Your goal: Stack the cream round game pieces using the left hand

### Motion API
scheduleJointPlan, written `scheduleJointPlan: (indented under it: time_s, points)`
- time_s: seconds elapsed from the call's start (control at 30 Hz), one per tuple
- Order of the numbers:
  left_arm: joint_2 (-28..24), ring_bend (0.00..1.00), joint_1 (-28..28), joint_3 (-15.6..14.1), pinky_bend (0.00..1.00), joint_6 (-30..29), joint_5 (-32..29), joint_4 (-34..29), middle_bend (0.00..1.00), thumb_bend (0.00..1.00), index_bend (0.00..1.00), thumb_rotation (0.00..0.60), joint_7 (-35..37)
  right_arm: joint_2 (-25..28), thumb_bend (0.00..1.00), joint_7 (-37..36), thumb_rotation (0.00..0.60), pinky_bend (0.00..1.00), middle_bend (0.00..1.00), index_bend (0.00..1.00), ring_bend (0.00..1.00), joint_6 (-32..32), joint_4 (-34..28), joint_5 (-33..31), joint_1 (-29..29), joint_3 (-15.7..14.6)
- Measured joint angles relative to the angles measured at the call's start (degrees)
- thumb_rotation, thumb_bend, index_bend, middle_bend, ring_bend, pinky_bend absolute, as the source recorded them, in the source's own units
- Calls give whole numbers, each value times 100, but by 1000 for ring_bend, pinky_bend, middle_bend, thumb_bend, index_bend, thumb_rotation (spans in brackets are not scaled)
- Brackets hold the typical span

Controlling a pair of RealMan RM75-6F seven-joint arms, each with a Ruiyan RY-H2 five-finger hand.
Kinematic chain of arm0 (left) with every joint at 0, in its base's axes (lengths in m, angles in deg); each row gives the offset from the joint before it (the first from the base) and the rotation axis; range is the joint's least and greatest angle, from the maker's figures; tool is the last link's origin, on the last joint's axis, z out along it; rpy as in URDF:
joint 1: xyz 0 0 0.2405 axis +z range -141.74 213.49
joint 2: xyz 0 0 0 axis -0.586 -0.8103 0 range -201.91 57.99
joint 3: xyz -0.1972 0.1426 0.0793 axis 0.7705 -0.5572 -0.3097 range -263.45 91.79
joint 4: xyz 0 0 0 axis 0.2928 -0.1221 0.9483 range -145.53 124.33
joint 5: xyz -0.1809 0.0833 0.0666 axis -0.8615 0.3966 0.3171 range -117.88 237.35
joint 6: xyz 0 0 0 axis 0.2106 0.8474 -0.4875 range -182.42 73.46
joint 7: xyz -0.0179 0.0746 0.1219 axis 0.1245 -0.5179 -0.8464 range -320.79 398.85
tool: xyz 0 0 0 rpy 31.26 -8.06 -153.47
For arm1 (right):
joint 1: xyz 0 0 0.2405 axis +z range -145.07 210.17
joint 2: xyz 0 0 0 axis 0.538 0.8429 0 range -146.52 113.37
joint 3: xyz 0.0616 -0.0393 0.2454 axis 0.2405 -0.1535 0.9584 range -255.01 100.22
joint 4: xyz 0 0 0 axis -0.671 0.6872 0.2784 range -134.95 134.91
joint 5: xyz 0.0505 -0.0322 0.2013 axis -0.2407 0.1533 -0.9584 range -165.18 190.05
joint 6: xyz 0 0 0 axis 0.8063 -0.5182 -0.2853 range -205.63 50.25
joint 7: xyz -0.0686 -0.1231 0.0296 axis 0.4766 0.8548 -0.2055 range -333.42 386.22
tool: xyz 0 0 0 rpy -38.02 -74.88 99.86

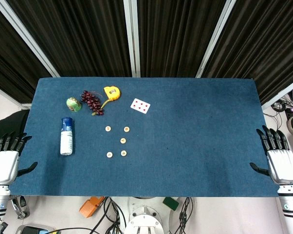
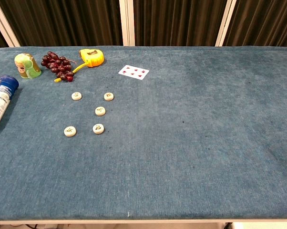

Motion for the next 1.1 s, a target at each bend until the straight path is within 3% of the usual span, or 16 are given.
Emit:
scheduleJointPlan:
  time_s: [0.2,0.5,0.73,0.97,1.1]
  points:
    - [18,51,-30,-12,0,53,23,-52,146,173,192,600,-50,-3,173,-25,600,3,39,0,0,58,-5,-3,37,-7]
    - [-7,54,-448,103,0,306,383,-443,146,211,324,600,-137,69,173,-167,600,3,39,0,0,-117,33,46,-1,38]
    - [249,56,-1154,205,0,1254,507,-563,146,235,351,600,-199,106,173,-254,600,4,39,0,0,-152,49,113,-21,5]
    - [1008,11,-1901,314,0,2359,100,-427,118,226,354,600,-455,144,173,-270,600,4,39,0,0,-184,30,98,-45,5]
    - [1408,0,-2132,316,0,2630,-103,-249,81,230,389,600,-637,146,173,-255,600,4,39,0,0,-213,21,100,-56,12]
